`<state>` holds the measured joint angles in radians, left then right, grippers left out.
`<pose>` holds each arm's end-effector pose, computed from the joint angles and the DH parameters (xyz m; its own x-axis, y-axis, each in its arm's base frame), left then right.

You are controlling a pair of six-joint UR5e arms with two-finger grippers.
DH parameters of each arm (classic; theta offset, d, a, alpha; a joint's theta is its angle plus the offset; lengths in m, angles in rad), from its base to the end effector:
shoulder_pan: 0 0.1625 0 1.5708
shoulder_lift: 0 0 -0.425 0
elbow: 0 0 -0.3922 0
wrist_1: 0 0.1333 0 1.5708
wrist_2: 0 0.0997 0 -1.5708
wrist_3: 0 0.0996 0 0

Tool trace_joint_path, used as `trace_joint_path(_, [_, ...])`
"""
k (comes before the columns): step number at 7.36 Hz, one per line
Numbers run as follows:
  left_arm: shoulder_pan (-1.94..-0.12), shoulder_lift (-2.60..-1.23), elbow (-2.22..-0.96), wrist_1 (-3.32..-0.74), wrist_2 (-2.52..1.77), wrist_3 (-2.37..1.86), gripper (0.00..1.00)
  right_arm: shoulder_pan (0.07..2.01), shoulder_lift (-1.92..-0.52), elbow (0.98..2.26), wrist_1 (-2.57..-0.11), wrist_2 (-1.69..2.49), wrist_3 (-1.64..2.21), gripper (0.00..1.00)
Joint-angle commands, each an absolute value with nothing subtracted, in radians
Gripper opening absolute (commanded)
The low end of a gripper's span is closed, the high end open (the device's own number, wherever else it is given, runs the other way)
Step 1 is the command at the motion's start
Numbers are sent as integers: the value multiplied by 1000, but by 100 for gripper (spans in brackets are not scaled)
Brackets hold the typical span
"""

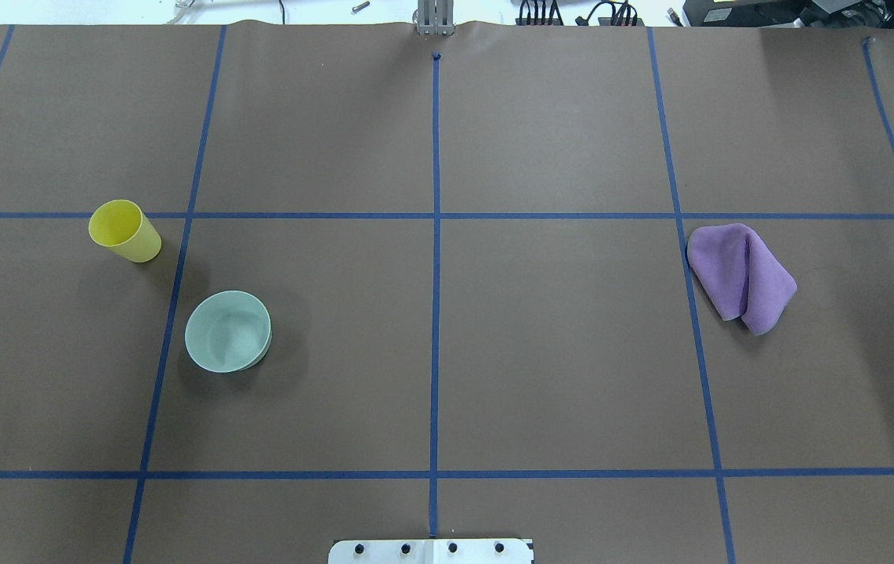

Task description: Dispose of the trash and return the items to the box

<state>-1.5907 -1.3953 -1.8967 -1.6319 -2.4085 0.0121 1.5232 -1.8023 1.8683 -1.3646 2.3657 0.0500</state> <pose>-0.0677 -0.4238 0.5664 0.6723 0.1545 -0.7240 0.0113 0.9757 0.2187 0.0427 -0.4111 0.5907 0.6919 -0.1766 0.7001 0.0113 0.9721 0.2341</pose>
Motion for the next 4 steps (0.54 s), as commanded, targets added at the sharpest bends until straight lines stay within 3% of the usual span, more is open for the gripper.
trace_joint_path(1, [-1591,-1390,-1893,-1656,-2407,14,98,1523,-1804,1868,-1362,2365,51,100])
trace_joint_path(4, [-1594,-1358,-1922,-1669,-2421,11,98,1523,-1804,1870,-1358,2367,57,100])
